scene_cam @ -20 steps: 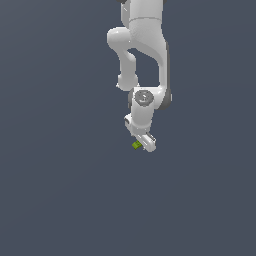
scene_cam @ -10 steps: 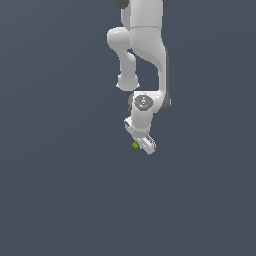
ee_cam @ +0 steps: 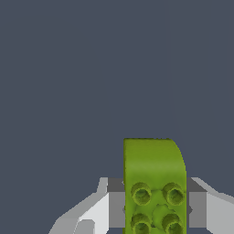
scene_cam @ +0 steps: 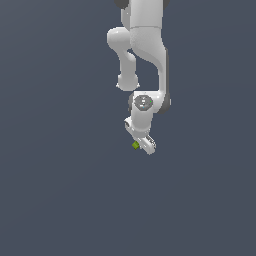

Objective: Pick up the object and move it to a goal position.

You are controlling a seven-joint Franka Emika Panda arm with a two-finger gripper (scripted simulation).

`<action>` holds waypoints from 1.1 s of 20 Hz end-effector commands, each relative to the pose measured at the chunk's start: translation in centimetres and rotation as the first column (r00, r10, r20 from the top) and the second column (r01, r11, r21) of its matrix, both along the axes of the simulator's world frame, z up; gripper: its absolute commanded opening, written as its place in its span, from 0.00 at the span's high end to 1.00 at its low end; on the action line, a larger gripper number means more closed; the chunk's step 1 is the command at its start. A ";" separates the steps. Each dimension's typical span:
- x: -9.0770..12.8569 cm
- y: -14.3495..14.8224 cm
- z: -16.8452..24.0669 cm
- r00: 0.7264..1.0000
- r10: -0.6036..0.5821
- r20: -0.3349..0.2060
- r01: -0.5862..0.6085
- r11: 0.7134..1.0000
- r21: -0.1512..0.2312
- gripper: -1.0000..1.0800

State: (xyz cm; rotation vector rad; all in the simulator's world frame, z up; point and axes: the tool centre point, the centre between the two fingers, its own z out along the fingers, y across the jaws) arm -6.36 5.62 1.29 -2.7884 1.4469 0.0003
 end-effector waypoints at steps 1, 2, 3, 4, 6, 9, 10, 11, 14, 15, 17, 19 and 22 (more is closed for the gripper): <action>0.0 0.1 0.2 1.000 0.000 0.000 0.000 1.000 0.000 1.00; 0.0 0.2 0.3 1.000 0.000 0.000 0.000 1.000 0.000 1.00; -0.1 0.3 0.6 1.000 0.000 0.000 0.000 1.000 0.000 1.00; -0.1 0.5 0.8 1.000 0.000 0.000 0.000 1.000 0.000 1.00; -0.2 0.9 1.6 1.000 0.000 0.000 0.000 1.000 0.001 1.00; -0.4 1.7 3.0 1.000 0.000 0.000 0.000 1.000 0.001 1.00; -0.5 2.0 3.6 1.000 0.000 0.000 0.000 1.000 0.001 1.00; -0.6 2.4 4.3 1.000 0.000 0.000 0.000 1.000 0.001 1.00; -0.9 3.6 6.5 1.000 0.000 0.000 0.000 1.000 0.001 1.00; -1.0 4.1 7.4 1.000 0.000 0.000 0.000 1.000 0.001 1.00; -1.2 5.1 9.2 1.000 -0.001 0.000 0.001 1.000 0.000 1.00; -1.4 6.1 11.3 1.000 -0.001 0.000 0.001 1.000 0.000 1.00; -1.8 7.9 14.6 1.000 -0.001 0.000 0.001 1.000 -0.001 1.00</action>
